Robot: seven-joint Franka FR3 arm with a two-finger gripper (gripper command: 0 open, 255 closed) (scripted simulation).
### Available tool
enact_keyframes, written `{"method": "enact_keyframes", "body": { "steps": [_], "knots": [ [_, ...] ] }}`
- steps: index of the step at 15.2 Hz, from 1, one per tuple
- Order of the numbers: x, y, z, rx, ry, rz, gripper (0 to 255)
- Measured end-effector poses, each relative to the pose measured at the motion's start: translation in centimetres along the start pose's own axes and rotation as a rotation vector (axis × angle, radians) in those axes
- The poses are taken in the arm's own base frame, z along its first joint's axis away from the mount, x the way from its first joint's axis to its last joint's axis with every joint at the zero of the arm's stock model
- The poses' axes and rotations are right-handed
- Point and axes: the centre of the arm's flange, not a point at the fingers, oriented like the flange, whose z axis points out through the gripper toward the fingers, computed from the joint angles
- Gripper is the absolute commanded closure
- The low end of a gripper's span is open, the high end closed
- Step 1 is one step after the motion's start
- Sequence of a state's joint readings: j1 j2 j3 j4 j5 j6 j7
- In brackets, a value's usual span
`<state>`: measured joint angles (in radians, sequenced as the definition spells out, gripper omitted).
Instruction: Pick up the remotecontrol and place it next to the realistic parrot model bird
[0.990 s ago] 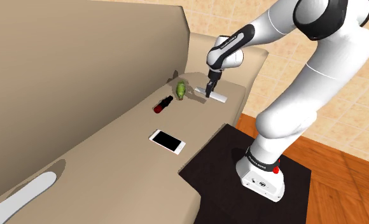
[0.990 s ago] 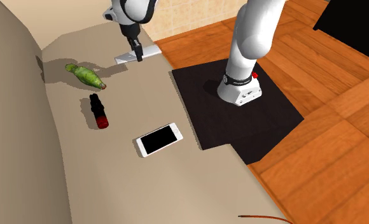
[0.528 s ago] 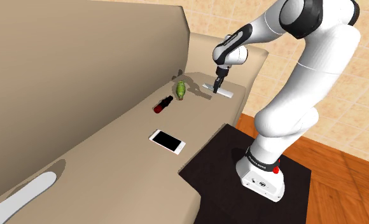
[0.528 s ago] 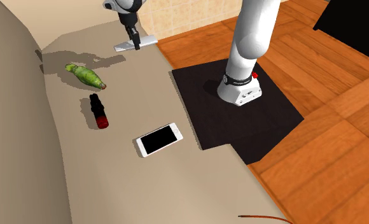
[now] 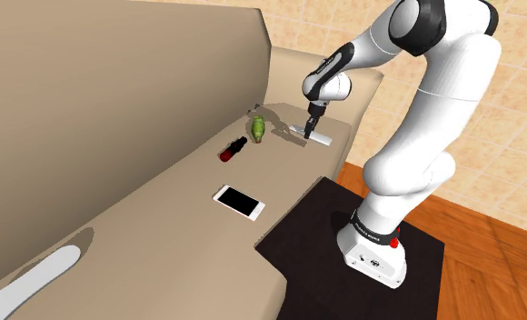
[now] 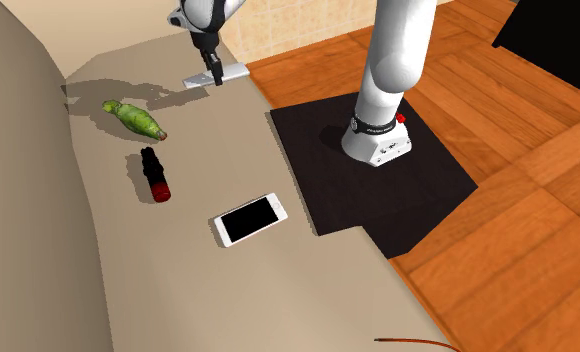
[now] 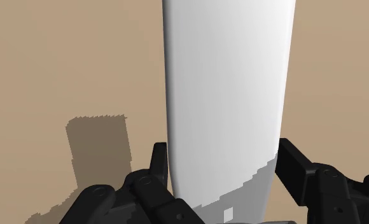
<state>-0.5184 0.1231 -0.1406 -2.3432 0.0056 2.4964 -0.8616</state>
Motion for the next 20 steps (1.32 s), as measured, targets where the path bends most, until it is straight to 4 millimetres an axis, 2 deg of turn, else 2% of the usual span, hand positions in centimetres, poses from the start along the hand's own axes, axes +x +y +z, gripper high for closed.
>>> {"method": "enact_keyframes", "body": {
  "steps": [12, 19, 20],
  "knots": [
    [0.0, -0.2, 6.6, 0.000, 0.000, 0.000, 255],
    [-0.1, -0.3, 7.1, 0.000, 0.000, 0.000, 255],
    [-0.1, -0.3, 7.1, 0.000, 0.000, 0.000, 0]
  ]
}}
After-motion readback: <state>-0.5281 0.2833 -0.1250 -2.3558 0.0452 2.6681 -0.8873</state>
